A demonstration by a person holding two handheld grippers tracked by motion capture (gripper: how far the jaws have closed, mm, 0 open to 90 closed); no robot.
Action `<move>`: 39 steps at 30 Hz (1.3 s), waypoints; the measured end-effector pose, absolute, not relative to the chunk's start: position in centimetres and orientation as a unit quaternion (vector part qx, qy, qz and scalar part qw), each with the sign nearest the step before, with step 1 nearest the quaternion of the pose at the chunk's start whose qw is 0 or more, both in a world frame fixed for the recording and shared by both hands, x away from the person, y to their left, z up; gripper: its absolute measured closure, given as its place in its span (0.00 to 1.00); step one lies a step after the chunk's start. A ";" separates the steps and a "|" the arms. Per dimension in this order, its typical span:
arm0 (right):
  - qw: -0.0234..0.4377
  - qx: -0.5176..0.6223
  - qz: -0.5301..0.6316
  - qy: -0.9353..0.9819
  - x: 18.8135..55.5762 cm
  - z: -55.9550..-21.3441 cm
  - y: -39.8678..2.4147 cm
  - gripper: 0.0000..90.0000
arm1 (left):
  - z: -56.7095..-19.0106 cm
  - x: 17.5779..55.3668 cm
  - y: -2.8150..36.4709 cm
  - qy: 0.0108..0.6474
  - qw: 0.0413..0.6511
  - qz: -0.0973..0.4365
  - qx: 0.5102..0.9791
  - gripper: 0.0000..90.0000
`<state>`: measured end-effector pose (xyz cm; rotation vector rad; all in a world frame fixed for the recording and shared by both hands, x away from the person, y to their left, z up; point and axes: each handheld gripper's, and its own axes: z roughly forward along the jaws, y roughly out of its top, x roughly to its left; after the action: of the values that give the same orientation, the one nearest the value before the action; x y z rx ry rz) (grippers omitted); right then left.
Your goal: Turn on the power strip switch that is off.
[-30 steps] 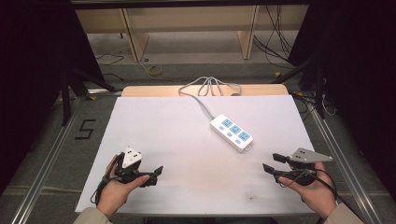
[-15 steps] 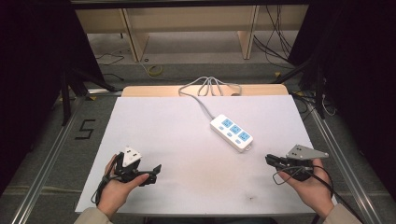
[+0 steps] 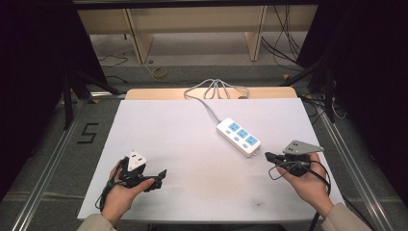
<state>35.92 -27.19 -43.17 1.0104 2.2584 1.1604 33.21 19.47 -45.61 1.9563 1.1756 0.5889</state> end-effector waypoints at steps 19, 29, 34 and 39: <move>0.202 0.365 0.401 0.816 39.5 -43.0 -24.3 1.00 | -45.7 33.3 19.4 0.464 0.384 0.230 0.764 0.11; 0.204 0.367 0.399 0.815 41.1 -42.7 -23.4 1.00 | -45.7 33.3 19.5 0.462 0.382 0.229 0.767 0.11; 0.204 0.370 0.399 0.814 42.0 -42.6 -22.9 1.00 | -45.7 33.3 19.5 0.463 0.382 0.229 0.766 0.12; 0.202 0.372 0.397 0.815 42.6 -42.6 -22.4 1.00 | -45.7 33.3 19.5 0.464 0.384 0.228 0.765 0.12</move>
<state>42.63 -22.44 -42.64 1.0379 2.2743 1.1082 33.29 19.50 -45.71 1.9485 1.1826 0.5822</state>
